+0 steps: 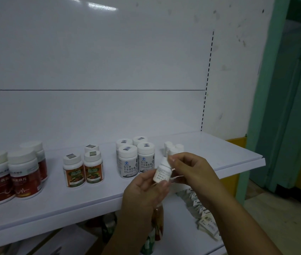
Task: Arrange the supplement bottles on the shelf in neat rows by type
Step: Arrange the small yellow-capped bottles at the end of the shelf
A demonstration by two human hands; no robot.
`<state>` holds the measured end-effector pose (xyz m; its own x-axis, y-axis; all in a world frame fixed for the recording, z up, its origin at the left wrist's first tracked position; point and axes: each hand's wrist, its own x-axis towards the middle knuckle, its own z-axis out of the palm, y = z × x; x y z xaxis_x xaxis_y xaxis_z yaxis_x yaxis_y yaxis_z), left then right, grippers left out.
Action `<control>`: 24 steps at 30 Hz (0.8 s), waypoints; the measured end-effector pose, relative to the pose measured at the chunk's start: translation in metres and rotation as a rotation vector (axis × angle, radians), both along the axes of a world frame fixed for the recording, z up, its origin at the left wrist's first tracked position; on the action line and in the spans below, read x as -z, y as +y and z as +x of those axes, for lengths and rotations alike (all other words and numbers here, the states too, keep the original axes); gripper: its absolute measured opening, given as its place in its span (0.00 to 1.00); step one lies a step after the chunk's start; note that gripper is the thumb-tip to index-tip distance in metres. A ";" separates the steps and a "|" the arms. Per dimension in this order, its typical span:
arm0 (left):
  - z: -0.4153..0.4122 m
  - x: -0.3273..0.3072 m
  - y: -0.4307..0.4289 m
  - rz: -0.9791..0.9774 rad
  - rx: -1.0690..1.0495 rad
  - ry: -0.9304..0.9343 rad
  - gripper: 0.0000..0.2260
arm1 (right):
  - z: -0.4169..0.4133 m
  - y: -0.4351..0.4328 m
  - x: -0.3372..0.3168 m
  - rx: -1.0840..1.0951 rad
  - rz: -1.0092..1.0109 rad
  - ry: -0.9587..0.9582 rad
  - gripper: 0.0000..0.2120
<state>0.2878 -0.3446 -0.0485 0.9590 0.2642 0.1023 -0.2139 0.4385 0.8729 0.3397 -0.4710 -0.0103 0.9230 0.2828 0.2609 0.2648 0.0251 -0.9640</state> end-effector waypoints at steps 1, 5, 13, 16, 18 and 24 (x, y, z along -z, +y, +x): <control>0.001 0.001 -0.001 0.063 -0.061 0.005 0.15 | 0.001 0.000 0.000 0.005 -0.005 -0.006 0.07; 0.005 0.002 -0.001 0.118 -0.127 -0.026 0.13 | 0.003 0.000 0.001 0.017 -0.016 -0.036 0.07; 0.011 0.008 -0.002 0.243 -0.251 -0.103 0.13 | 0.007 0.002 0.009 0.004 0.131 0.034 0.08; 0.014 0.009 -0.009 0.293 -0.350 -0.147 0.14 | 0.007 -0.002 0.014 -0.025 0.113 0.019 0.10; 0.016 0.009 -0.015 0.335 -0.376 -0.164 0.14 | 0.008 -0.007 0.016 -0.050 0.081 0.010 0.15; 0.041 0.002 -0.030 0.550 -0.168 -0.089 0.17 | 0.046 -0.033 0.024 0.265 -0.044 -0.097 0.19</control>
